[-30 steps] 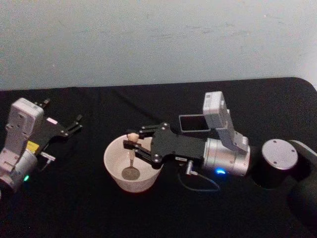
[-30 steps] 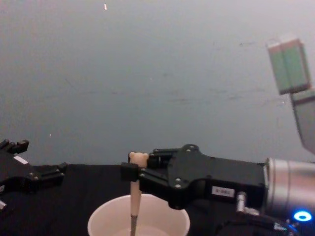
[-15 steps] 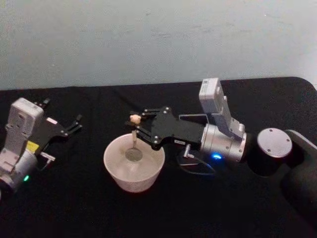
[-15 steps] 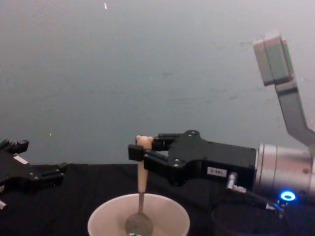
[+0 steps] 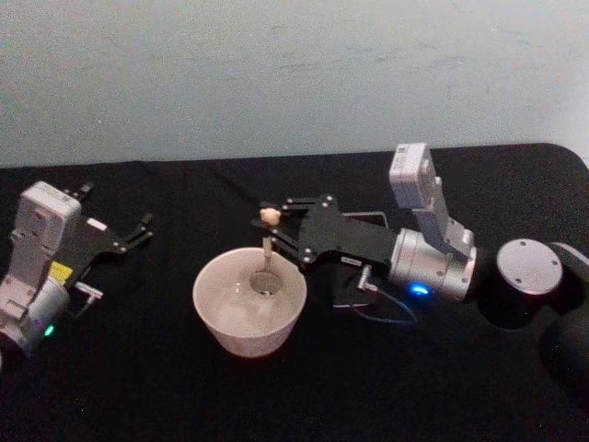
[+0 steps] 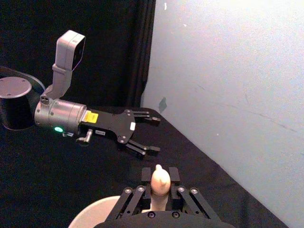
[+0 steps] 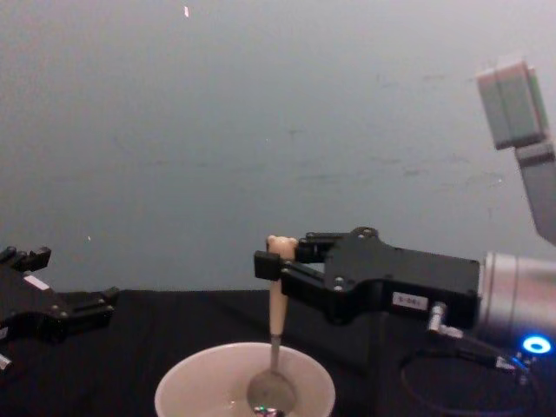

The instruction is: Pick up the stirring spoon with one hand, stir inside the cup, then place it back in its original position.

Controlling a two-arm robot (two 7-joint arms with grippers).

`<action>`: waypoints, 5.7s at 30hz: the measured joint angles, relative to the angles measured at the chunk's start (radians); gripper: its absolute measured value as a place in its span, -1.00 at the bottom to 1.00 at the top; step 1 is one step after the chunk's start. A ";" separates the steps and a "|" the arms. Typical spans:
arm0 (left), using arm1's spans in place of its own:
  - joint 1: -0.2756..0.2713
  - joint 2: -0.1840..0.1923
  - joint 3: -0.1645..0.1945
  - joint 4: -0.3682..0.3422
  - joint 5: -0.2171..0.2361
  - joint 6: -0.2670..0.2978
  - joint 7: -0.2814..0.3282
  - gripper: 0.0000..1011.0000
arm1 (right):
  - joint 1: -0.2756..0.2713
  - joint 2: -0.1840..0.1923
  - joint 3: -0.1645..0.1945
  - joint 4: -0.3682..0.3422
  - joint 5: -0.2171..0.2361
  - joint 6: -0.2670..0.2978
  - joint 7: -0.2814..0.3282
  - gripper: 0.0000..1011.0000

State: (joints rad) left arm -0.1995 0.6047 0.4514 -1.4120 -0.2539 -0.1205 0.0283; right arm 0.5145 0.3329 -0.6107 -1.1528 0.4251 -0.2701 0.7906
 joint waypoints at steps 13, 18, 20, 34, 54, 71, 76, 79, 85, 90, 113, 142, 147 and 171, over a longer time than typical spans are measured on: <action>0.000 0.000 0.000 0.000 0.000 0.000 0.000 0.98 | -0.080 0.073 0.025 -0.127 0.044 0.038 0.011 -0.58; 0.000 0.000 0.000 0.000 0.000 0.000 0.000 0.98 | -0.105 0.090 0.013 -0.165 0.054 0.053 0.020 -0.58; 0.000 0.000 0.000 0.000 0.000 0.000 0.000 0.98 | -0.111 0.093 0.006 -0.175 0.058 0.058 0.027 -0.58; 0.000 0.000 0.000 0.000 0.000 0.000 0.000 0.98 | -0.060 0.031 -0.039 -0.113 0.039 0.034 0.030 -0.58; 0.000 0.000 0.000 0.000 0.000 0.000 0.000 0.98 | -0.025 0.011 0.004 -0.033 0.015 0.016 -0.016 -0.58; 0.000 0.000 0.000 0.000 0.000 0.000 0.000 0.98 | -0.109 0.078 0.012 -0.155 0.050 0.063 0.005 -0.58; 0.000 0.000 0.000 0.000 0.000 0.000 0.000 0.98 | -0.117 0.078 -0.009 -0.169 0.052 0.071 0.018 -0.58; 0.000 0.000 0.000 0.000 0.000 0.000 0.000 0.98 | -0.111 0.065 -0.024 -0.164 0.051 0.072 0.022 -0.58; 0.000 0.000 0.000 0.000 0.000 0.000 0.000 0.98 | -0.075 0.029 -0.036 -0.120 0.046 0.059 0.022 -0.58; 0.000 0.000 0.000 0.000 0.000 0.000 0.000 0.98 | -0.039 -0.001 -0.038 -0.071 0.036 0.040 0.018 -0.58; 0.000 0.000 0.000 0.000 0.000 0.000 0.000 0.98 | -0.011 -0.021 0.002 -0.017 0.016 0.029 -0.023 -0.58; 0.000 0.000 0.000 0.000 0.000 0.000 0.000 0.98 | -0.048 0.090 0.120 -0.281 0.106 0.089 -0.090 -0.58; 0.000 0.000 0.000 0.000 0.000 0.000 0.000 0.98 | -0.074 0.134 0.154 -0.334 0.118 0.090 -0.106 -0.58; 0.000 0.000 0.000 0.000 0.000 0.000 0.000 0.98 | -0.194 0.241 0.232 -0.436 0.089 0.150 -0.192 -0.58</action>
State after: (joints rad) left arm -0.1995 0.6047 0.4514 -1.4119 -0.2539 -0.1205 0.0283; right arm 0.3207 0.5735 -0.3787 -1.5888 0.5141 -0.1203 0.5988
